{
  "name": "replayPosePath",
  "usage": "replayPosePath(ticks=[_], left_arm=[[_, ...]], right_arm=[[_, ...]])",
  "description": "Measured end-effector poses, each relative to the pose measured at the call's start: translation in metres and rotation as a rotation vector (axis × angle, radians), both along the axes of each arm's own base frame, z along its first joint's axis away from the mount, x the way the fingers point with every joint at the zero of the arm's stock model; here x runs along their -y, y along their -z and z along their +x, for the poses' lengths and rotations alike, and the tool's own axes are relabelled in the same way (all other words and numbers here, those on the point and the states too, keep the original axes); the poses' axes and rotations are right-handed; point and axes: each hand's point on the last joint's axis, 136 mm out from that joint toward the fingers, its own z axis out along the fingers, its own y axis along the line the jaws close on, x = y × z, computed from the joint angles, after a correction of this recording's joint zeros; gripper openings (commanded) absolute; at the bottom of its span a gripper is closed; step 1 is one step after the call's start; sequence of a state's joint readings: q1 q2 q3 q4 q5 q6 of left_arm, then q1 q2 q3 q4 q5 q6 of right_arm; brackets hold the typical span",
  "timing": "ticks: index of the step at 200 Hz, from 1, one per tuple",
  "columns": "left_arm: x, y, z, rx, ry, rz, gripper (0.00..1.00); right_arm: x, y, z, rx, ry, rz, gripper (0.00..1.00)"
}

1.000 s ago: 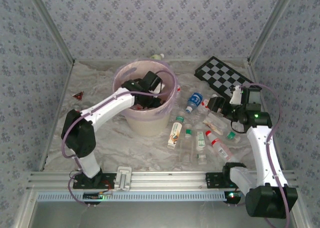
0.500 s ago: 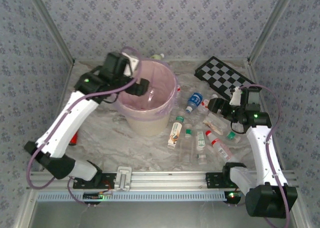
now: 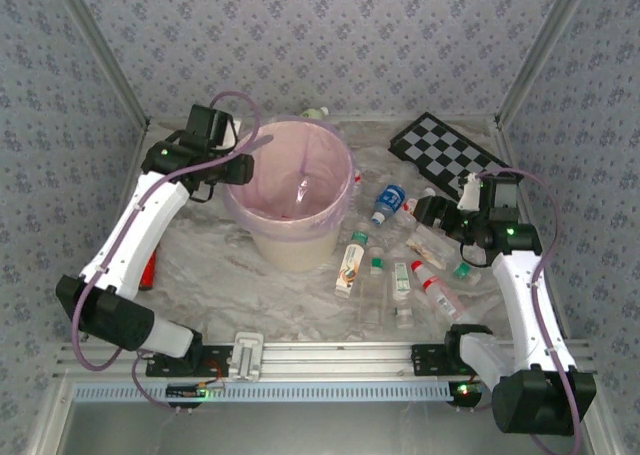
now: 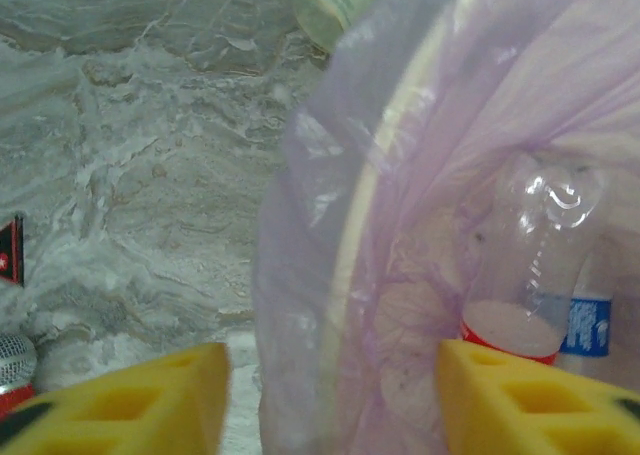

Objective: Put the plastic bottles in the bin

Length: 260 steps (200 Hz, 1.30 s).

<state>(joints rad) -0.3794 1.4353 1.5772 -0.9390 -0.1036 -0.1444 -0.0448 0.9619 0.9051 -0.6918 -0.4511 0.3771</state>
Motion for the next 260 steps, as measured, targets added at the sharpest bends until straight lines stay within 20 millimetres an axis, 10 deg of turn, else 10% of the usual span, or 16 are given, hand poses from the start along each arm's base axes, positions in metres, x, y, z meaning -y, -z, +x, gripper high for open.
replayPosePath(ticks=[61, 177, 260], left_arm=[[-0.003, -0.003, 0.003, 0.0, -0.027, -0.042, 0.0], [-0.136, -0.018, -0.043, -0.063, -0.35, 0.01, 0.0], [-0.138, 0.001, -0.036, -0.096, -0.338, -0.056, 0.0]], right_arm=[[-0.009, 0.005, 0.008, -0.01, -0.025, 0.002, 0.86], [-0.119, 0.001, 0.14, -0.024, -0.126, -0.096, 0.83], [-0.234, 0.052, 0.235, -0.018, -0.094, -0.185, 0.76]])
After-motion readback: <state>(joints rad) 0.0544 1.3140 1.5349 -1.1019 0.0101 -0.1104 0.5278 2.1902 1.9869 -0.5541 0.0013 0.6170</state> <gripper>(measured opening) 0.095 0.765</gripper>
